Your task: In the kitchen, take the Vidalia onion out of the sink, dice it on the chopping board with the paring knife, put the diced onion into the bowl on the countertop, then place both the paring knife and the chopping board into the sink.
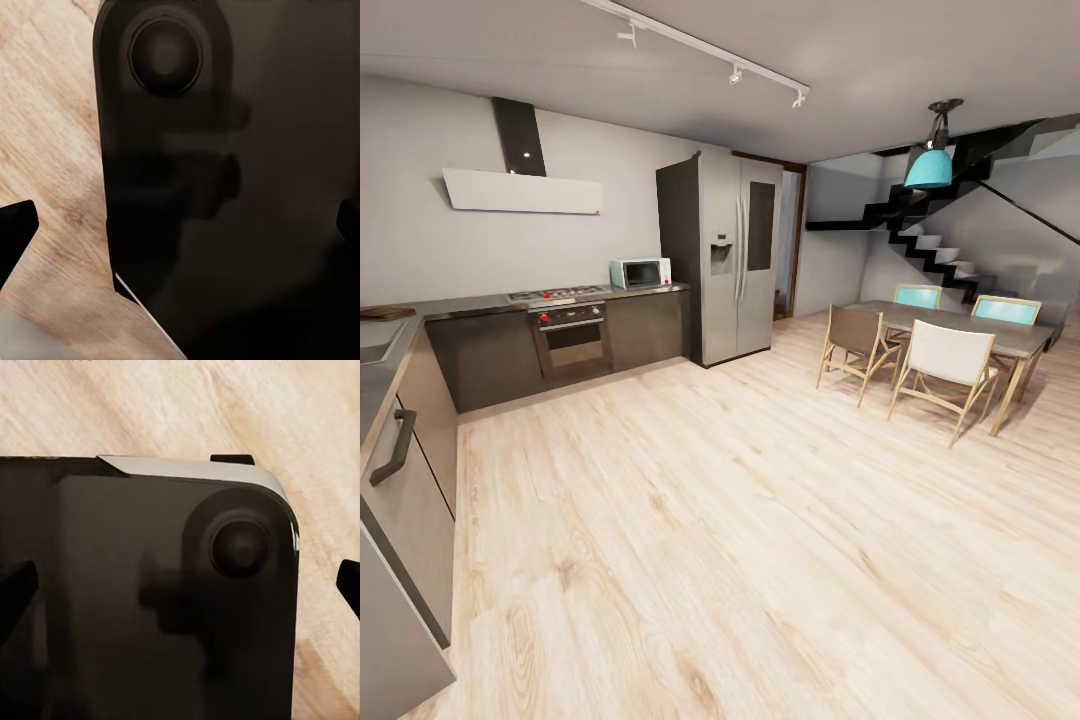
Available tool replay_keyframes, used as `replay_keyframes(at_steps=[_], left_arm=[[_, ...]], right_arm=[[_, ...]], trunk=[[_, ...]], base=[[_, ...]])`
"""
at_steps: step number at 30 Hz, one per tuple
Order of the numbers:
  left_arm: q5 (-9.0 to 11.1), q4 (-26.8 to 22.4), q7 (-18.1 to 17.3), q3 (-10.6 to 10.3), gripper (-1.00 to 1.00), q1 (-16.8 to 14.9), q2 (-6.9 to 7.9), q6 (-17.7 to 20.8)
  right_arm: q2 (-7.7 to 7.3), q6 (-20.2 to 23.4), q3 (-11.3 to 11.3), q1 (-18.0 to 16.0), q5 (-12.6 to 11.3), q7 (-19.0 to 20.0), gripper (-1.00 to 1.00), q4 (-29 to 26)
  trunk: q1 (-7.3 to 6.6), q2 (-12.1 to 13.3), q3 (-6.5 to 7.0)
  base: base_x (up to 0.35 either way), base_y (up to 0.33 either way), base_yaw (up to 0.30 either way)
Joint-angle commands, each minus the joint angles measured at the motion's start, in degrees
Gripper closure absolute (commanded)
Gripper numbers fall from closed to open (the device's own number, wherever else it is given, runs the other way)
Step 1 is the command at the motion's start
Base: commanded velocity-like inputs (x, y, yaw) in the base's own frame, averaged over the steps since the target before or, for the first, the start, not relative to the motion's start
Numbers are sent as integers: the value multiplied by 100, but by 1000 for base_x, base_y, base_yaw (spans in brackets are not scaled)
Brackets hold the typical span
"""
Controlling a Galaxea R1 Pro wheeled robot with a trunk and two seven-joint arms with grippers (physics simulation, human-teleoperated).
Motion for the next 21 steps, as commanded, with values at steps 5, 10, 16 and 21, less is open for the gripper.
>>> replay_keyframes(at_steps=[5, 10, 16, 21], left_arm=[[1, -2, 0, 3, -100, 0, -5, -1], [1, -2, 0, 3, -100, 0, -2, -1], [1, -96, 5, 9, -100, 0, -6, -141], [1, -313, 8, 11, -100, 0, -1, -404]], right_arm=[[-9, -26, -12, -1, 7, -1, -100, -29], [8, -28, -14, -1, 2, -1, -100, -40], [-8, -28, -13, -1, 11, -1, -100, -43], [-20, -56, -14, -1, 16, -3, -100, -169]], trunk=[[0, -2, -4], [0, -2, -4], [0, -2, -4], [0, -2, -4]], base=[[0, 0, 0], [0, 0, 0], [0, 0, 0], [0, 0, 0]])
